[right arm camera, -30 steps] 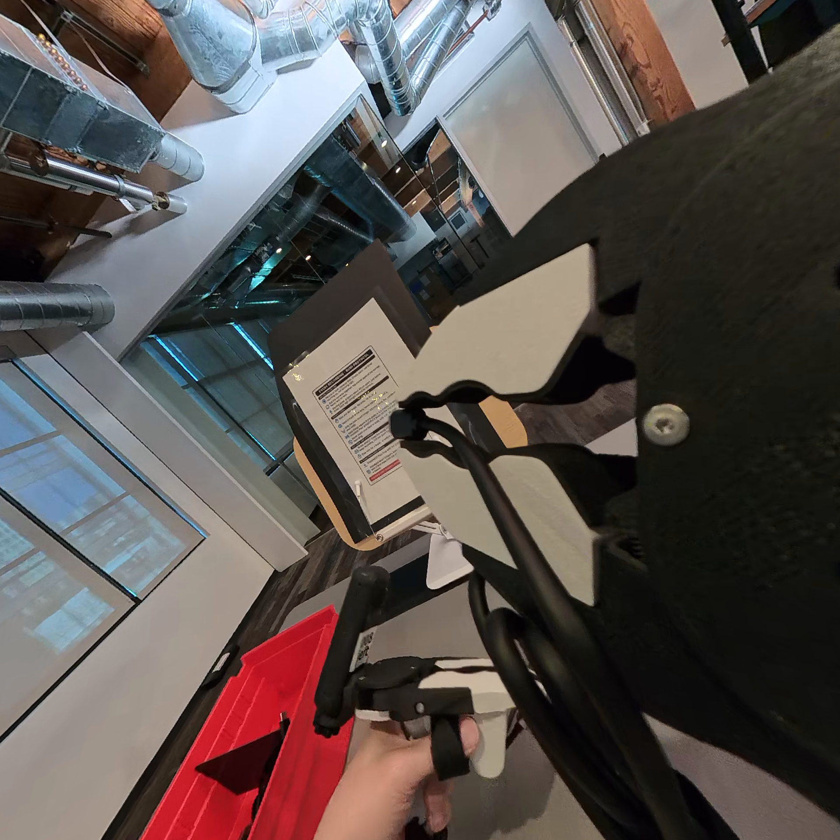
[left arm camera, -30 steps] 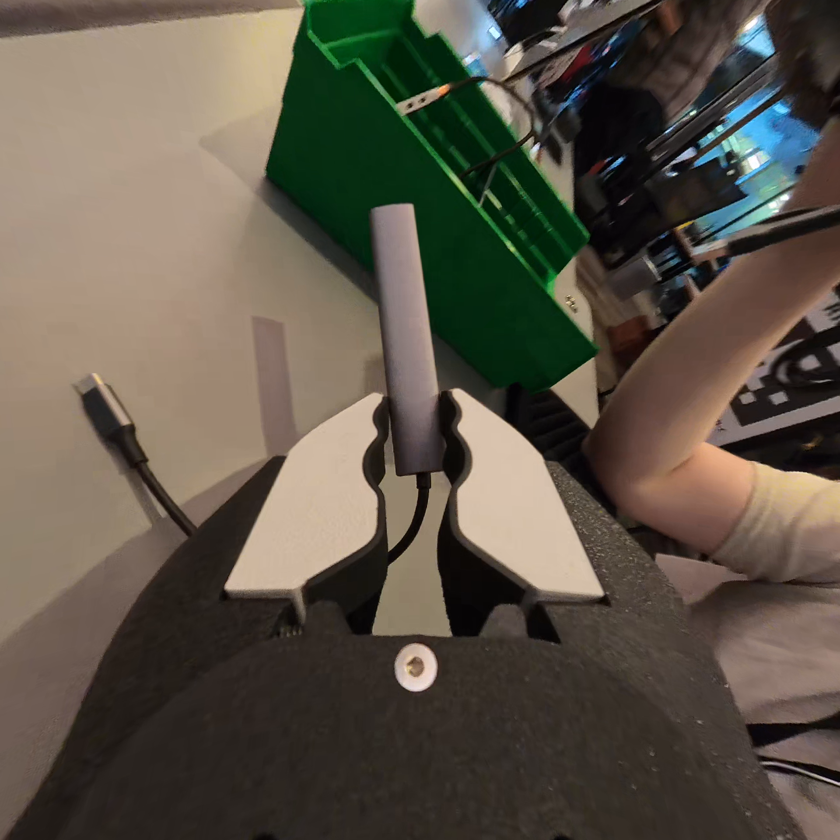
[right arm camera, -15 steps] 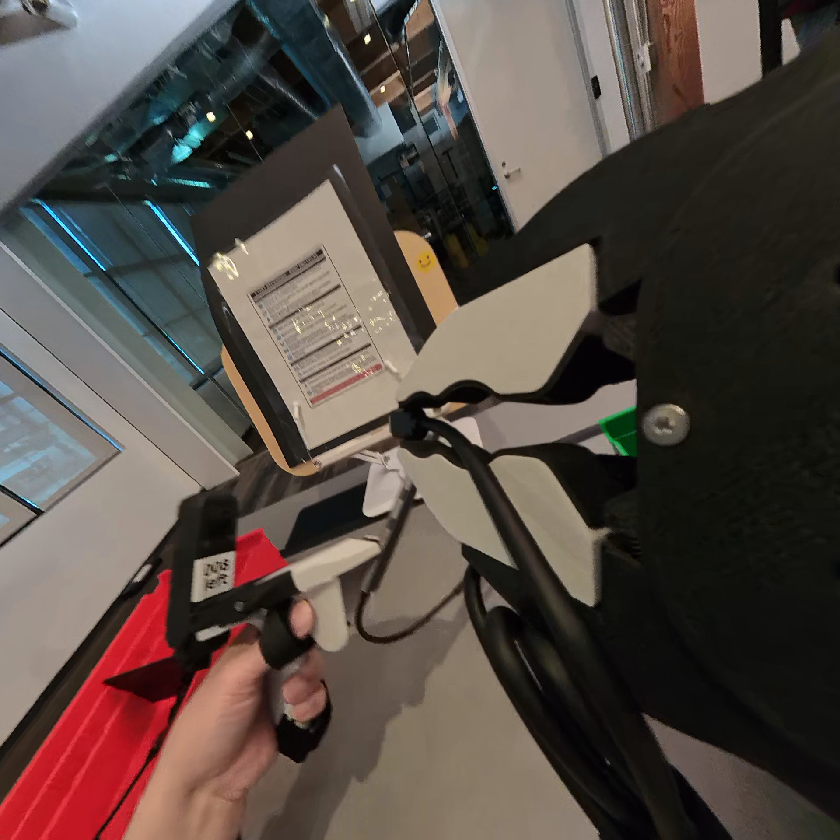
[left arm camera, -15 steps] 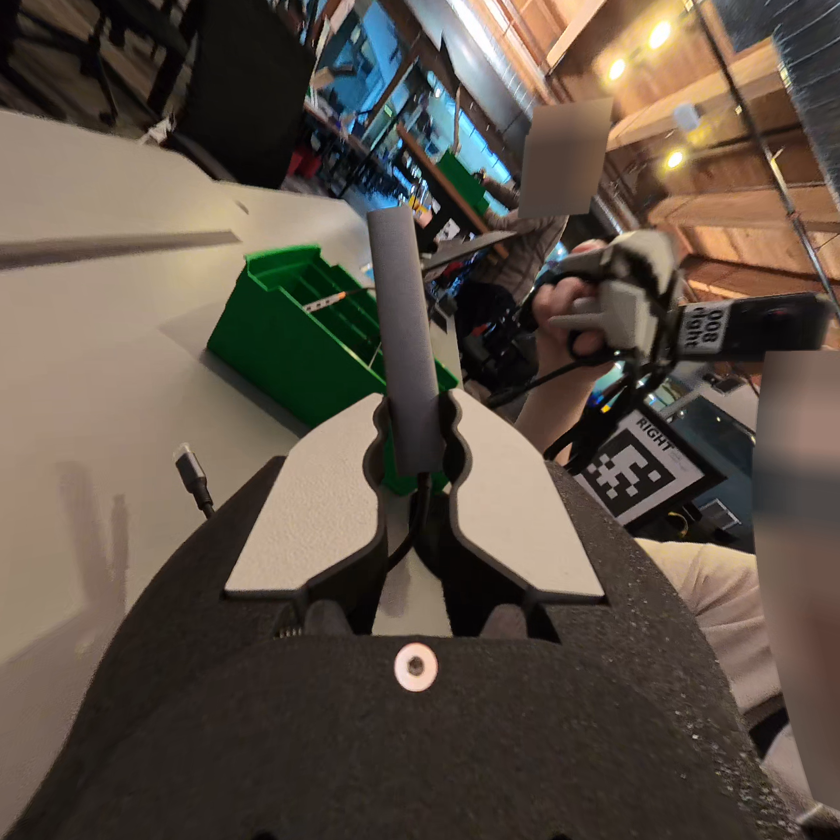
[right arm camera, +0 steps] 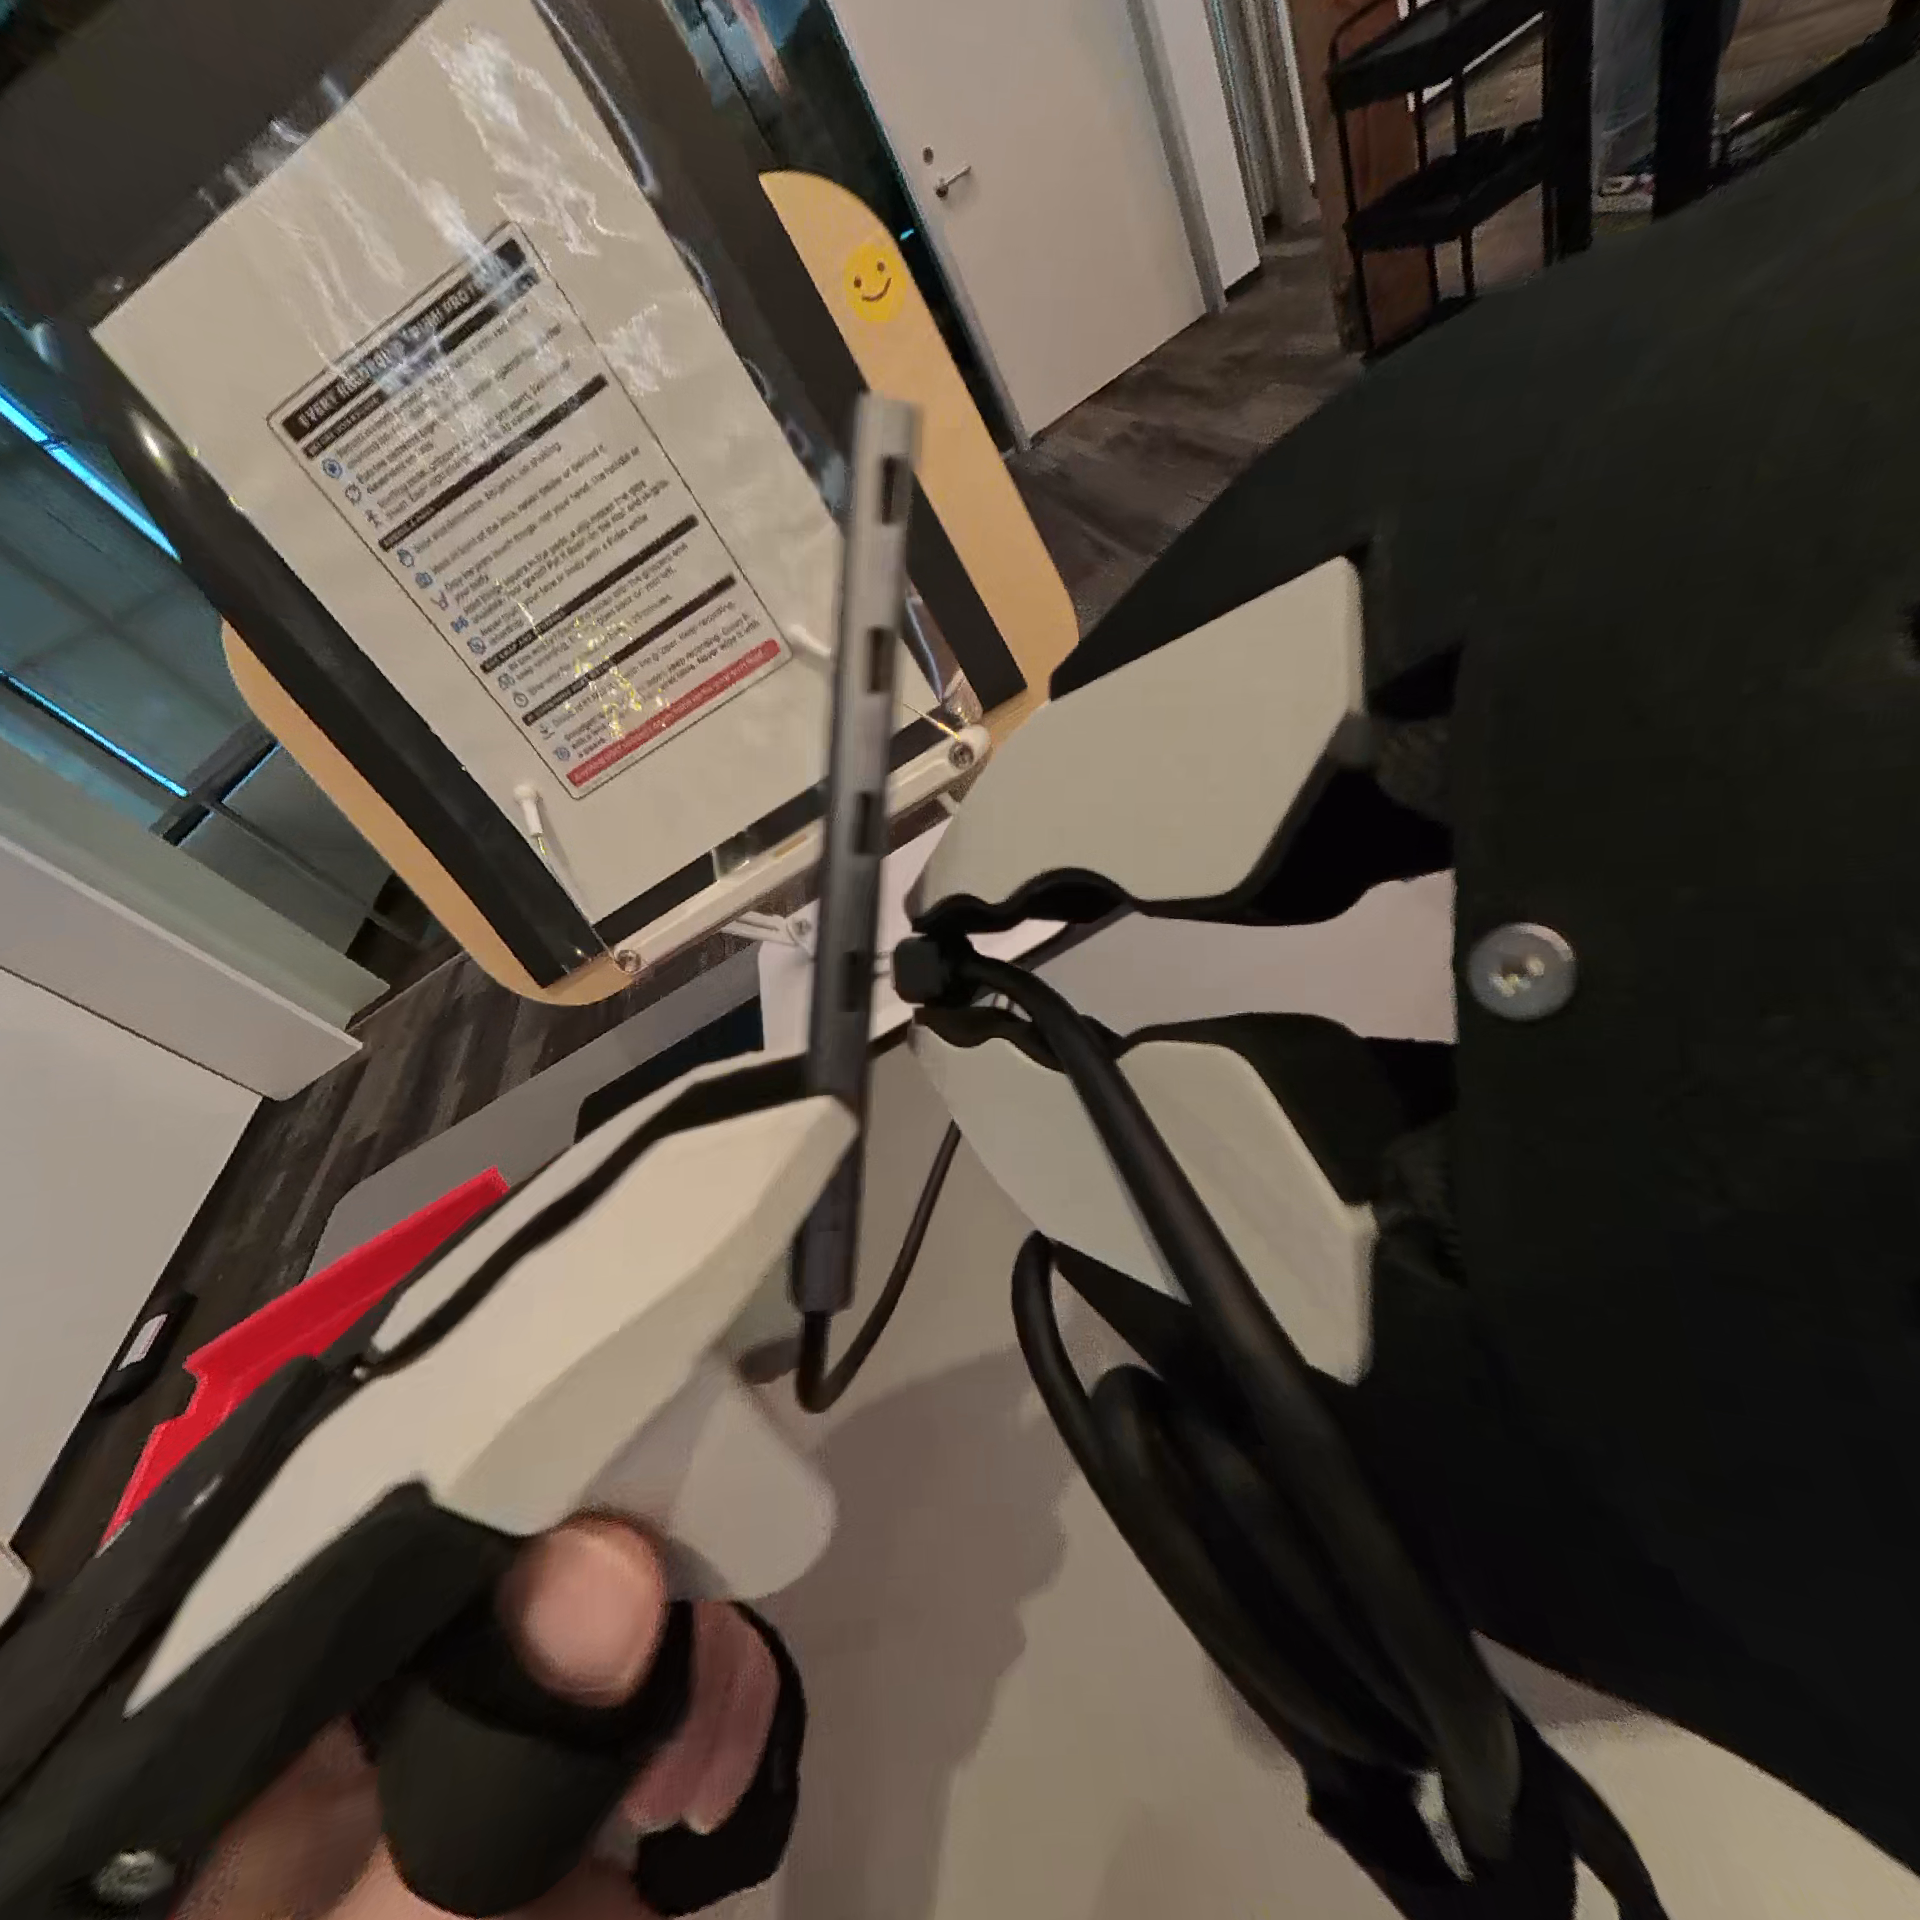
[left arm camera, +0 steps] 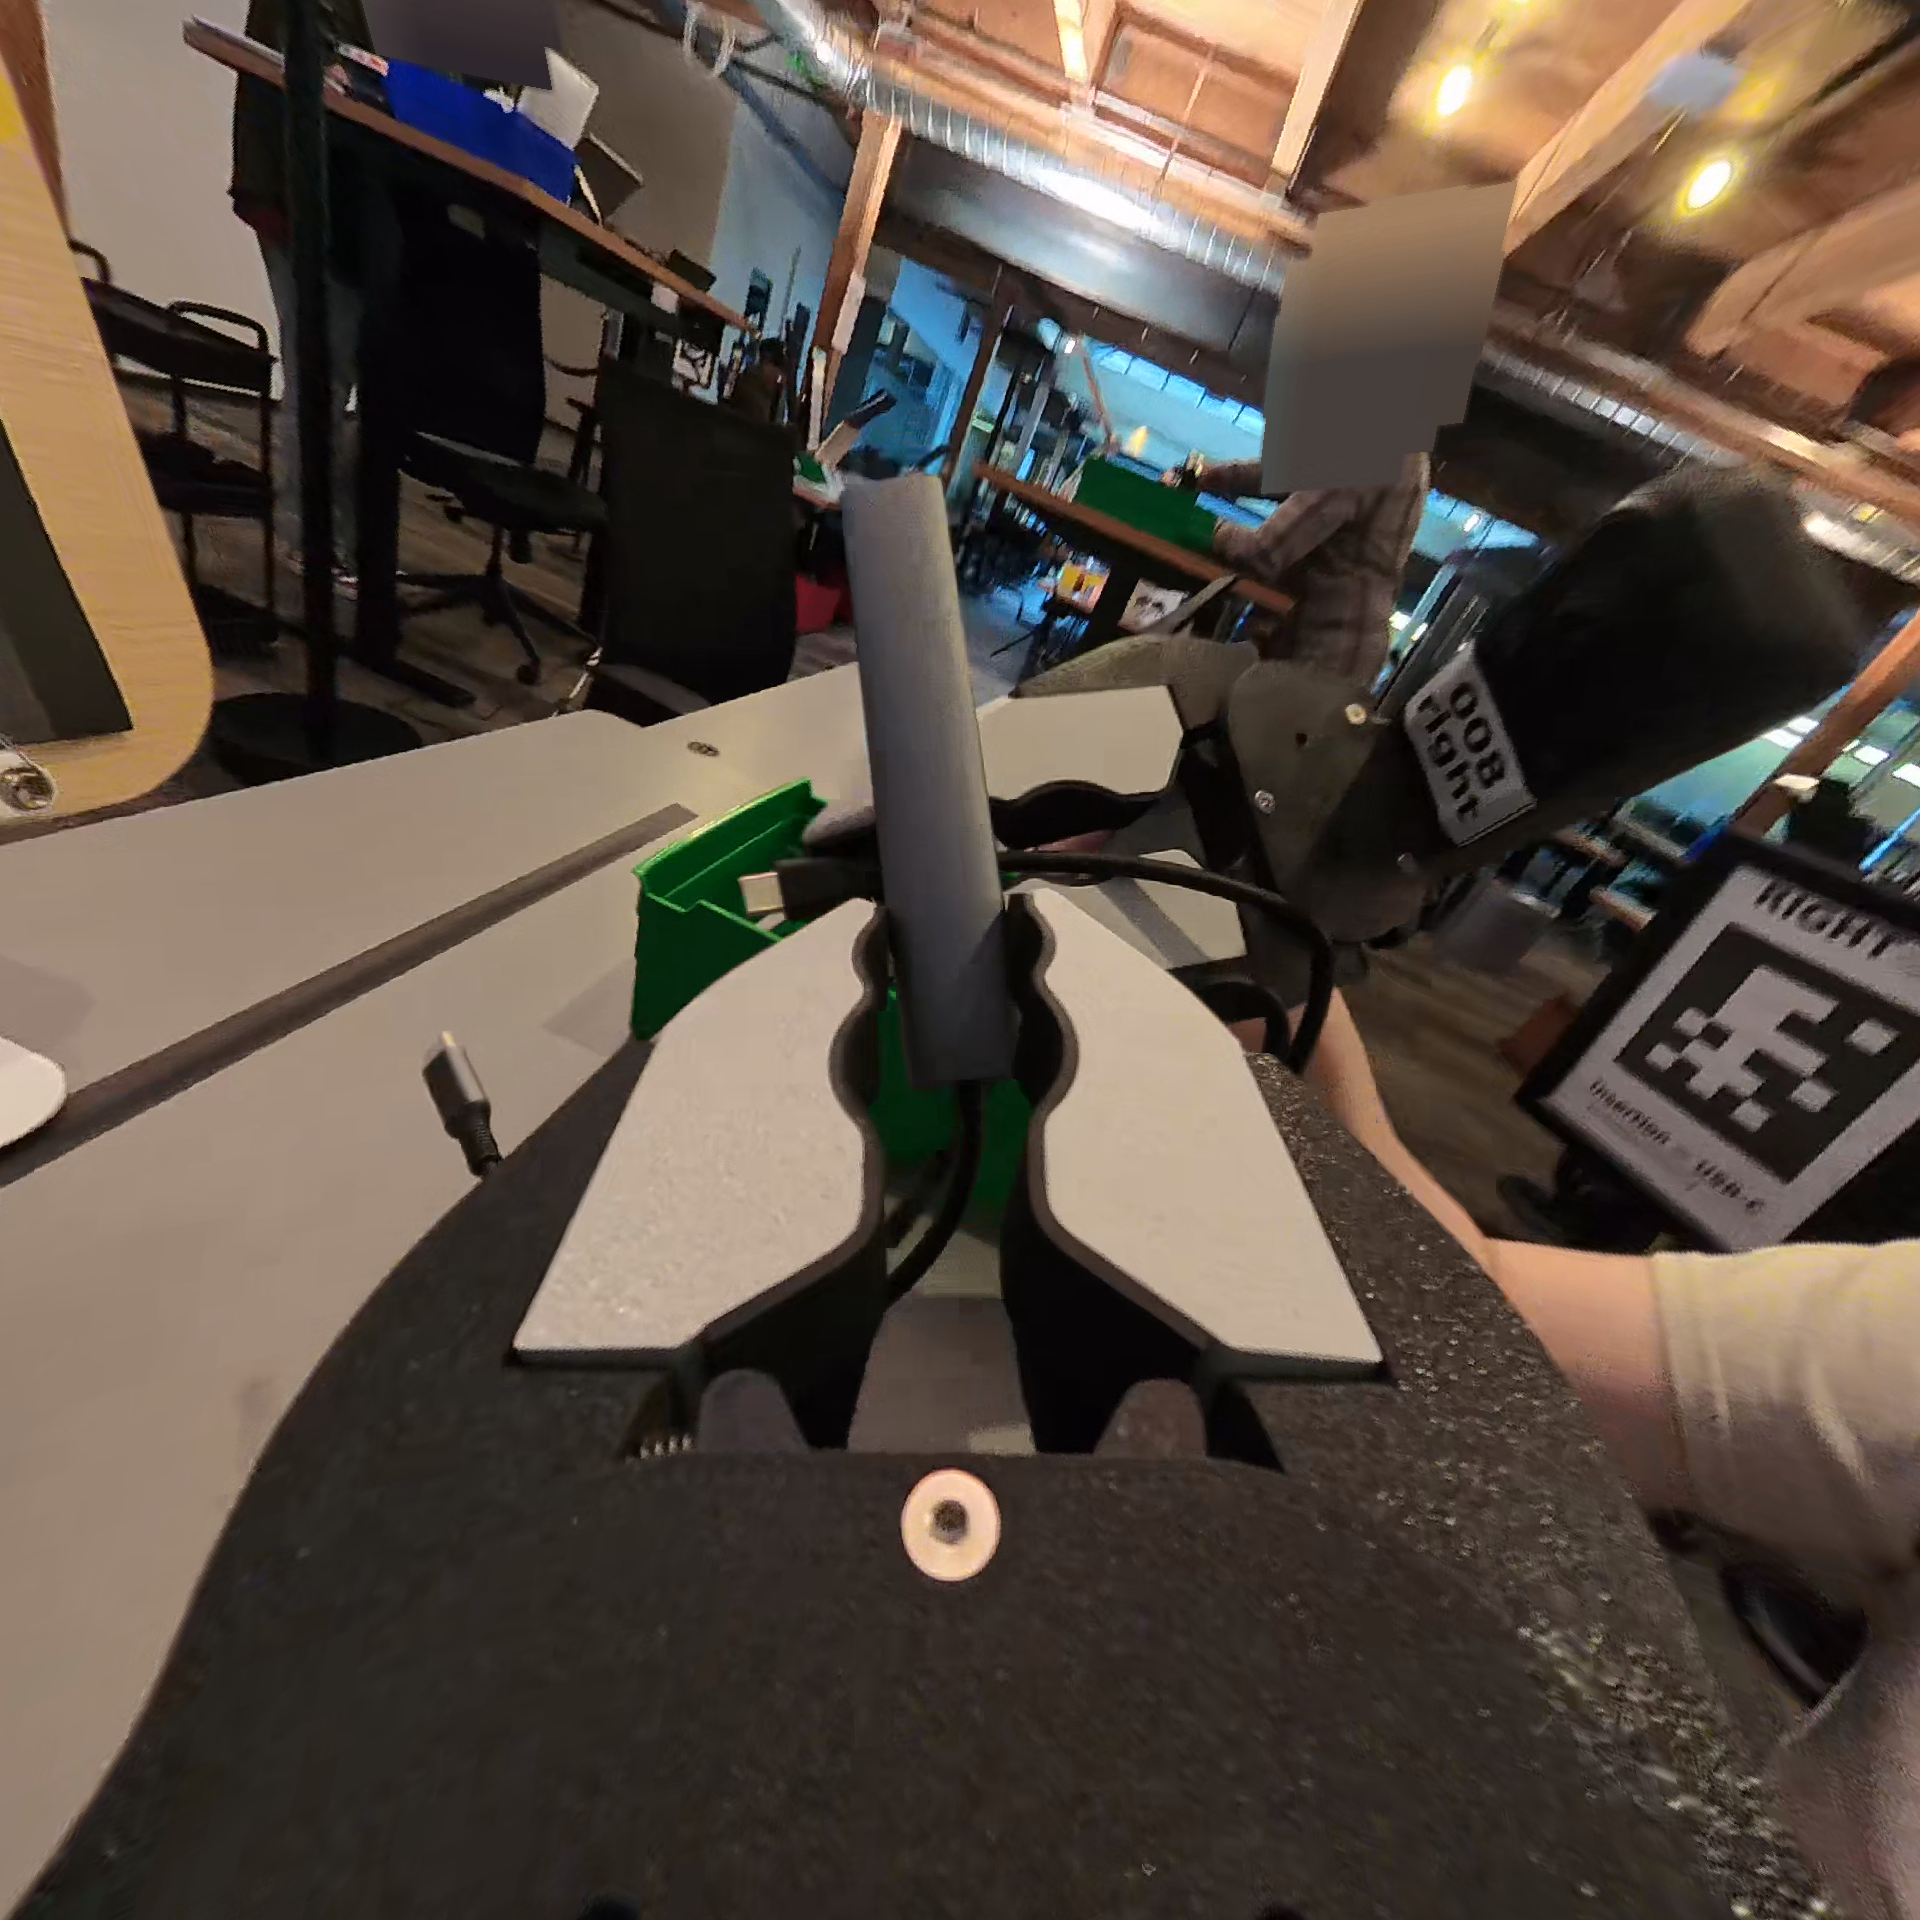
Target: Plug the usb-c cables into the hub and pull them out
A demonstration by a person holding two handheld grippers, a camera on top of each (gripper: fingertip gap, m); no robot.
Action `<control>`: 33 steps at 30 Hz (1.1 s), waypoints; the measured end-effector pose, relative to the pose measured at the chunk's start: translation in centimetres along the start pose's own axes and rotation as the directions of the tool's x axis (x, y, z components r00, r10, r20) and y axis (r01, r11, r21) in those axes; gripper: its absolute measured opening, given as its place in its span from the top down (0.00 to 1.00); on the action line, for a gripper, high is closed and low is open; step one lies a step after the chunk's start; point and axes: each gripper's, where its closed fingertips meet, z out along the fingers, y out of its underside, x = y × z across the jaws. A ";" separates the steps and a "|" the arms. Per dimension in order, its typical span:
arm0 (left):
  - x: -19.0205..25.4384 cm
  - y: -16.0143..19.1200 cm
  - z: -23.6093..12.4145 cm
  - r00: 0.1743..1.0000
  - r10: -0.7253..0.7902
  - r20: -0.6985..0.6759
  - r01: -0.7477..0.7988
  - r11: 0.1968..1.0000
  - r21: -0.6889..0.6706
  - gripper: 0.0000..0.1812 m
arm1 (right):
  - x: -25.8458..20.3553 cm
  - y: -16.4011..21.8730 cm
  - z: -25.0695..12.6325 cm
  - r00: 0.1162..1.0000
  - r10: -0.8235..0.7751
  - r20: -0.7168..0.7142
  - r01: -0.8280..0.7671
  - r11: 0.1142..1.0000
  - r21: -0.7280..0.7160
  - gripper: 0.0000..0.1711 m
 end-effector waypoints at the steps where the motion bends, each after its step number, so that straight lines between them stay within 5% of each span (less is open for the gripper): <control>1: 0.0 0.2 0.1 1.000 0.023 0.017 -0.022 1.000 -0.015 0.88 | -0.2 -0.1 0.3 1.000 0.012 -0.006 -0.012 1.000 -0.002 0.92; 6: 0.0 0.6 0.2 0.987 0.132 0.088 -0.125 0.989 -0.080 0.88 | -0.3 0.0 1.0 0.995 0.093 -0.020 -0.093 0.996 -0.005 0.92; 15: -0.5 1.3 0.1 0.935 0.264 0.237 -0.217 0.954 -0.205 0.88 | -0.3 0.5 1.2 0.996 0.001 -0.091 -0.009 0.996 -0.093 0.93; 25: -0.4 1.6 -0.3 0.948 0.239 0.212 -0.185 0.952 -0.244 0.88 | -0.6 -0.2 1.2 0.981 -0.160 -0.113 0.152 0.985 -0.077 0.92; 33: 0.0 0.6 -0.2 0.942 0.291 0.166 -0.262 0.949 -0.176 0.88 | -0.4 -0.9 0.8 0.988 -0.114 -0.105 0.112 0.993 -0.026 0.92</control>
